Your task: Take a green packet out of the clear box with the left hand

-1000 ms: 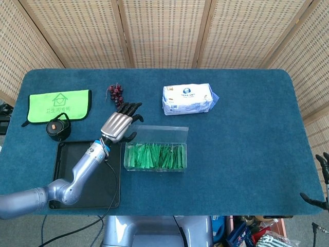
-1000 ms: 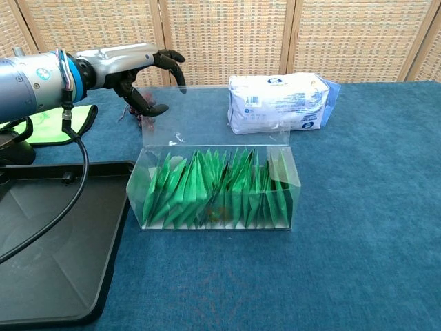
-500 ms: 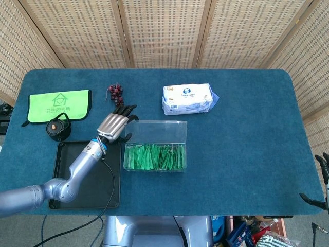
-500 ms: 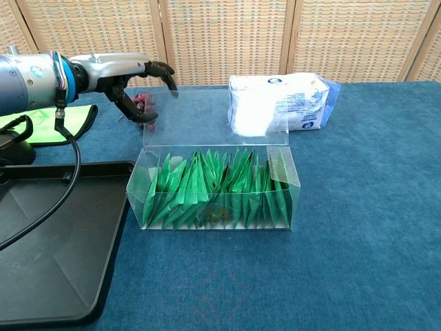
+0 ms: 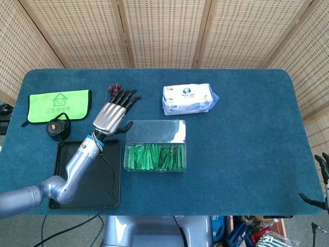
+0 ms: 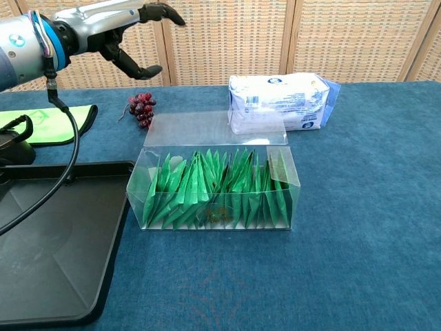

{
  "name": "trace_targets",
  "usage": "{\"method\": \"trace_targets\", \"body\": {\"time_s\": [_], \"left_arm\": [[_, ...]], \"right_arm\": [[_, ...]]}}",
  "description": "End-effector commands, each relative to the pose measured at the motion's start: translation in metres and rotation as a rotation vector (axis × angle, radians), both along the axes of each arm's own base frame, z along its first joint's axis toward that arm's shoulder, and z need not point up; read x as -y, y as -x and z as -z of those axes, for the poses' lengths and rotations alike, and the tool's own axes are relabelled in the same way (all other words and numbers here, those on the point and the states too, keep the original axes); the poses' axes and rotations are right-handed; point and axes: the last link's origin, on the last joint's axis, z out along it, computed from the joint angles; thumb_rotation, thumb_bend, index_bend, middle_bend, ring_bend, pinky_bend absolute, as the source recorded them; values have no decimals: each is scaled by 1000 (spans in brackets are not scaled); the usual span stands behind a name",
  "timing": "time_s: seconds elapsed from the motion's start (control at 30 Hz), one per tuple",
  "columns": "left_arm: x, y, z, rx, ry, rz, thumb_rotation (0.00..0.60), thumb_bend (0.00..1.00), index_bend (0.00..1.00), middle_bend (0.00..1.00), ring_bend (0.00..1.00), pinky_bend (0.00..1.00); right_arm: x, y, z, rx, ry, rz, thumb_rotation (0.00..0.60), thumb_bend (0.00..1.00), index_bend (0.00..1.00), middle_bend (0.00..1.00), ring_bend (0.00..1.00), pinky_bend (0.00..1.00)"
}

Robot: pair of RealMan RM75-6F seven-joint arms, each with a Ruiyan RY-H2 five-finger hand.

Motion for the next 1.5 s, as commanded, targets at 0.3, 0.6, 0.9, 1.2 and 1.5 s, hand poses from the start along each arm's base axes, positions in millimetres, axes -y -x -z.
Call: {"method": "trace_targets", "body": {"time_s": [0.3,0.6,0.9,1.2,1.5], "left_arm": [[37,2,34,-189,198,213,600,435,330,0,0,0],[39,1,65,-217,232,210,600,435,352,0,0,0],[34,-2,80,-244,209,217,600,435,352,0,0,0],[30,-2,88,-259,222,207,600,434,352,0,0,0],[29,-1,93,-268,225,204,600,435,362,0,0,0]], "right_arm": [[1,1,0,-2,3,2,600,0,0,0,0,0],[1,2,0,-1,2,8,600,0,0,0,0,0],[3,4,0,8,10,1,600,0,0,0,0,0],[5,5,2,6,7,0,600,0,0,0,0,0],[5,5,1,7,12,2,600,0,0,0,0,0]]}}
